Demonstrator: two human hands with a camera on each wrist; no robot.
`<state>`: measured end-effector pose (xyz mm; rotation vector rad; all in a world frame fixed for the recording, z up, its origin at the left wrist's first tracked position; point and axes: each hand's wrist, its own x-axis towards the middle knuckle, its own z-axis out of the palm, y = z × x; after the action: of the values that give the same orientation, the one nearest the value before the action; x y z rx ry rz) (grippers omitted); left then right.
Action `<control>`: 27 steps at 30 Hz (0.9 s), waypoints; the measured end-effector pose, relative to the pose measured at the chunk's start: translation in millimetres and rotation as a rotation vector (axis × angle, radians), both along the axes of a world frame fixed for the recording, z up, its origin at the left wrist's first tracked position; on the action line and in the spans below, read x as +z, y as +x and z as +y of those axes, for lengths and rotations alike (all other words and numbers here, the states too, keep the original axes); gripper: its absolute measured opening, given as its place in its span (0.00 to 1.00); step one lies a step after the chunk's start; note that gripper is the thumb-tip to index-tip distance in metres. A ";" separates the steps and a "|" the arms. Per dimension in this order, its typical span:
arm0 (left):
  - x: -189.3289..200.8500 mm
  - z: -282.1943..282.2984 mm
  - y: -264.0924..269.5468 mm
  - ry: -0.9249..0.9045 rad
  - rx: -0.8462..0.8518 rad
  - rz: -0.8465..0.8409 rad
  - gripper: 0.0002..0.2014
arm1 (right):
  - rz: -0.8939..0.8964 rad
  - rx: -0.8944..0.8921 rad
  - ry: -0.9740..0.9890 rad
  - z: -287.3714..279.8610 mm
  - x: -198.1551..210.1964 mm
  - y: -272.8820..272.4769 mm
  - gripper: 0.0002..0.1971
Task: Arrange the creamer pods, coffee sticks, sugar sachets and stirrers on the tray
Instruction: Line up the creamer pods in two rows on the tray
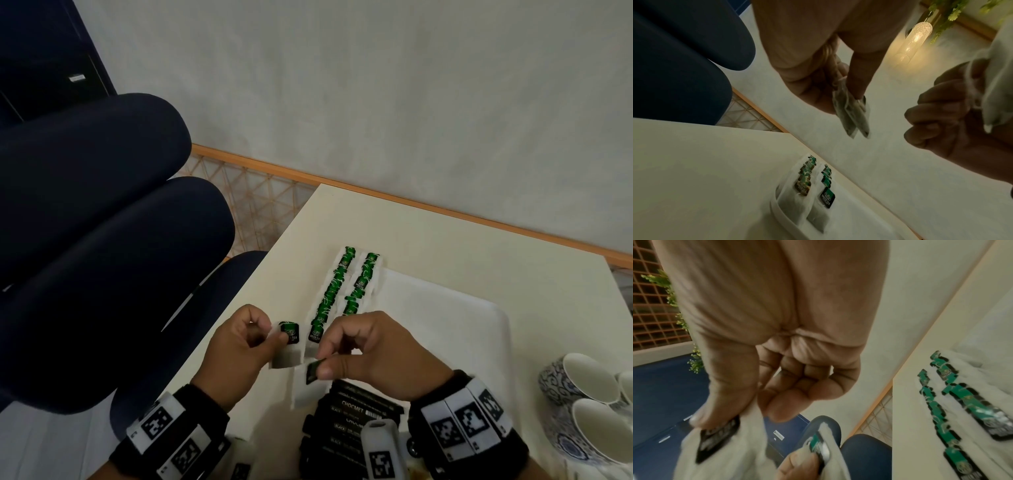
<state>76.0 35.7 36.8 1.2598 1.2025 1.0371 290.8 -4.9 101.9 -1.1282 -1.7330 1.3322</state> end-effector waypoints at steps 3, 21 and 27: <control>8.6 -3.0 2.9 -0.003 -0.026 -0.032 0.16 | -0.019 -0.112 0.026 5.1 -4.8 -7.9 0.07; 20.3 -8.3 13.3 0.070 -0.142 -0.037 0.07 | -0.025 -0.381 0.034 17.4 -30.3 -15.0 0.10; 15.8 -6.8 14.7 0.086 -0.180 0.002 0.09 | -0.077 -0.364 0.052 17.1 -30.2 -16.8 0.06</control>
<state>90.7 28.9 52.5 1.4089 1.0345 0.9626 274.0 12.2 71.6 -1.4010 -1.5131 1.0272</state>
